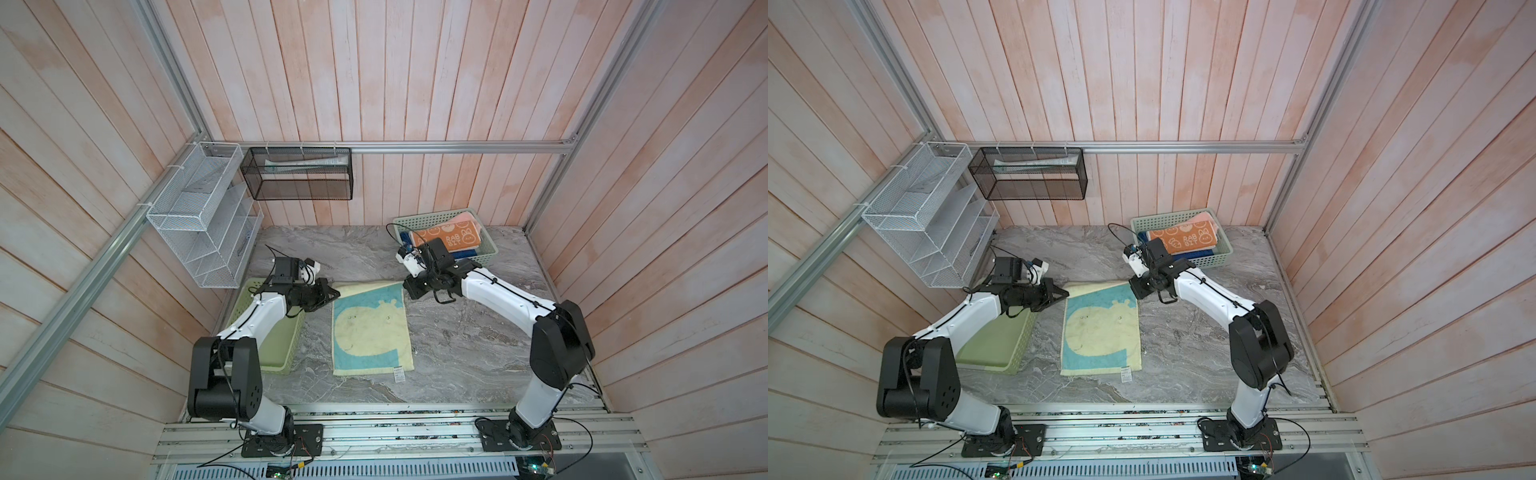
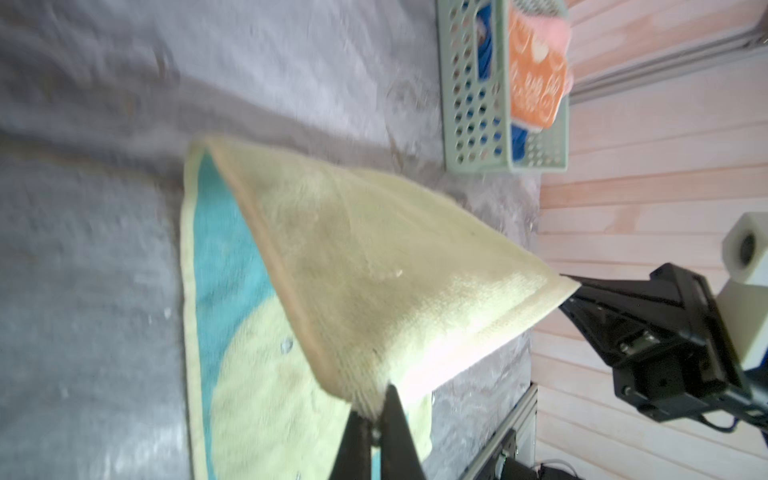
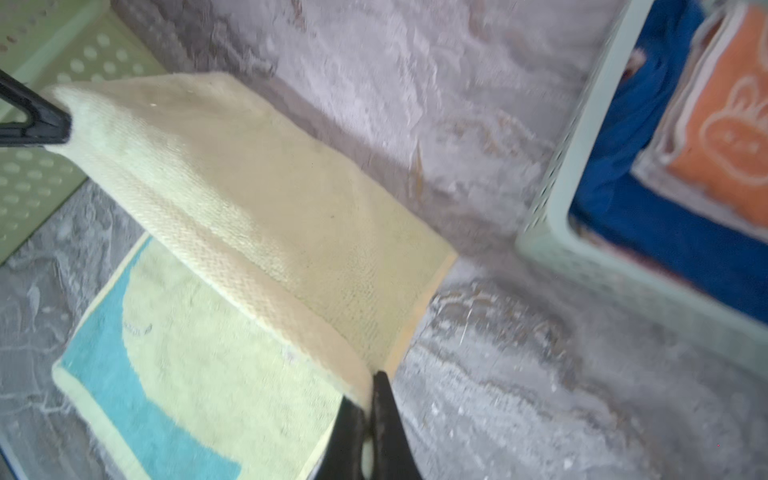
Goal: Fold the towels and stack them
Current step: 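Lay the towel flat on the table, dragging it toward the robot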
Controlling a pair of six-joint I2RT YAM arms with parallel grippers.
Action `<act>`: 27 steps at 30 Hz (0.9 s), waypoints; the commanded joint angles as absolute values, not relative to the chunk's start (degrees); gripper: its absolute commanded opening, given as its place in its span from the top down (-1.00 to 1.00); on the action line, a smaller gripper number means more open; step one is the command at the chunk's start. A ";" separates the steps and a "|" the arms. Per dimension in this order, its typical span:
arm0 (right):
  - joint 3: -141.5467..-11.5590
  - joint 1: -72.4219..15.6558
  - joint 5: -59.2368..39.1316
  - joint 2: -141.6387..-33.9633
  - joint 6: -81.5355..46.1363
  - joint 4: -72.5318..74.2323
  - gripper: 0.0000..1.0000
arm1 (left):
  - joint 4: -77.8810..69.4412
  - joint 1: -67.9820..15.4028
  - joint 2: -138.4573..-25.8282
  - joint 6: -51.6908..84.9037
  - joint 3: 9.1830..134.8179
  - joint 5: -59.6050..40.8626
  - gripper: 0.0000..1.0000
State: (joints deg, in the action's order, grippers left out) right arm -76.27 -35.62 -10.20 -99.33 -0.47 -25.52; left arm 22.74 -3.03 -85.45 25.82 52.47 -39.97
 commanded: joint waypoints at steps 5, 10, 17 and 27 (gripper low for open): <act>-60.92 -39.94 -13.37 -99.21 -11.41 -15.05 1.00 | 17.92 -8.73 -82.81 29.29 39.38 -35.67 1.00; -57.94 -40.69 -15.39 -104.20 -13.34 -10.99 1.00 | 15.24 -11.43 -84.84 30.92 37.30 -32.97 1.00; -58.36 -37.86 -12.64 -106.66 -11.16 -12.63 1.00 | 10.78 -13.20 -90.55 32.47 37.94 -32.72 1.00; -62.43 -32.34 -9.00 -100.23 -3.63 -22.19 1.00 | 7.85 -14.22 -93.78 34.94 42.72 -34.77 1.00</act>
State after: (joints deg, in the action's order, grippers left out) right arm -59.77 -32.36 -12.25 -102.94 -7.44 -15.38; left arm 7.33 -14.15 -95.15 34.54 41.15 -35.38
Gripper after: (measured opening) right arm 0.061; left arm 0.051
